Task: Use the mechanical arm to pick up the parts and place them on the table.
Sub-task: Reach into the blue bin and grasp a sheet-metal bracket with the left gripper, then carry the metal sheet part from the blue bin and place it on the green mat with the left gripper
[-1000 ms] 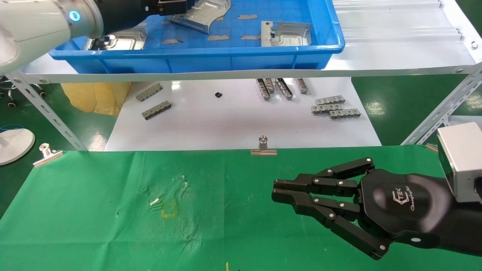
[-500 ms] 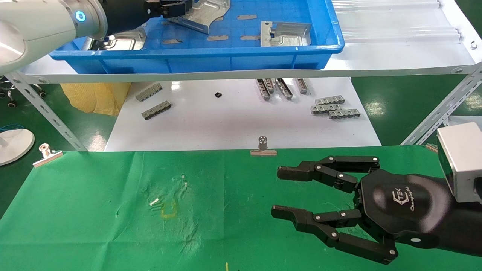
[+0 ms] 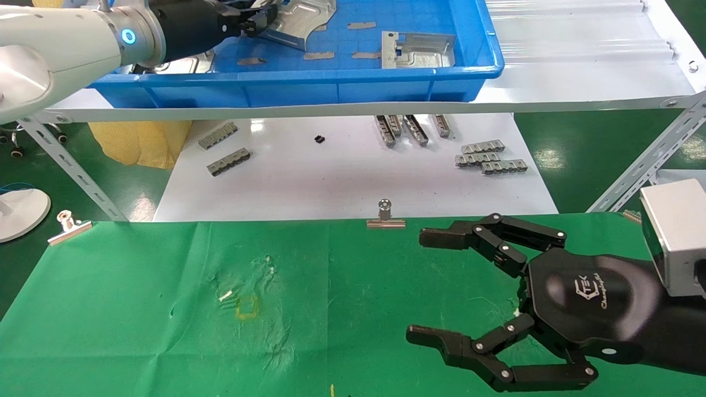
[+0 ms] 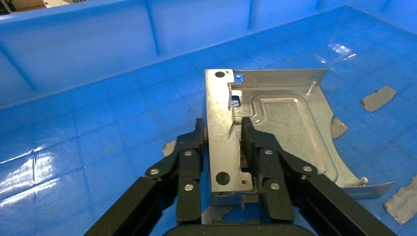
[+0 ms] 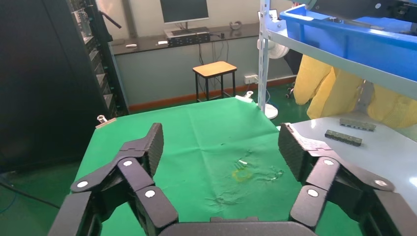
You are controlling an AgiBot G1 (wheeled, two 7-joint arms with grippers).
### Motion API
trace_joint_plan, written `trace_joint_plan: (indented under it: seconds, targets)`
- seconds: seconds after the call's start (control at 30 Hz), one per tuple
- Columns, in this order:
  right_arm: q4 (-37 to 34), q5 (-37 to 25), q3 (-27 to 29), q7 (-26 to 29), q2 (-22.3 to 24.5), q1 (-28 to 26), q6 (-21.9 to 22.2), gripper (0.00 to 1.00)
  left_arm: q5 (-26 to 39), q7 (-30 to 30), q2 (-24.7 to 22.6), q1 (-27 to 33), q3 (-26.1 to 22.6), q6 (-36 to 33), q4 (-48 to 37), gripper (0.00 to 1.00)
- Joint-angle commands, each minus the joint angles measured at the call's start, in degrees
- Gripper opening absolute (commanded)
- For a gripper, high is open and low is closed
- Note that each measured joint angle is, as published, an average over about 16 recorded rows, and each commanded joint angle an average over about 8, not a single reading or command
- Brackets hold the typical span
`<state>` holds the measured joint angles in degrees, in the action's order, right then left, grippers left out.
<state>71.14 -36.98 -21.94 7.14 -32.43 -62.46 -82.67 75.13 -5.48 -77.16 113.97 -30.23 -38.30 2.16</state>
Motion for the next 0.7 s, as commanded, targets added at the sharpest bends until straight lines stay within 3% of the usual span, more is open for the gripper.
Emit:
trace_joint_plan:
  seconds: [0.03, 0.47, 0.7]
  targets:
    - [0.0, 0.0, 0.0, 0.0, 0.0, 0.0, 0.0, 1.0, -0.01, -0.12, -0.01, -0.28, -0.04, 0.34, 0.15, 0.0]
    - [0.0, 0.0, 0.0, 0.0, 0.0, 0.0, 0.0, 1.0, -3.14, 1.2, 0.46, -1.01, 1.71, -0.61, 2.06, 0.0]
    - [0.0, 0.0, 0.0, 0.0, 0.0, 0.0, 0.0, 1.0, -5.83, 5.09, 2.27, -0.77, 3.27, -8.78, 4.1, 0.0]
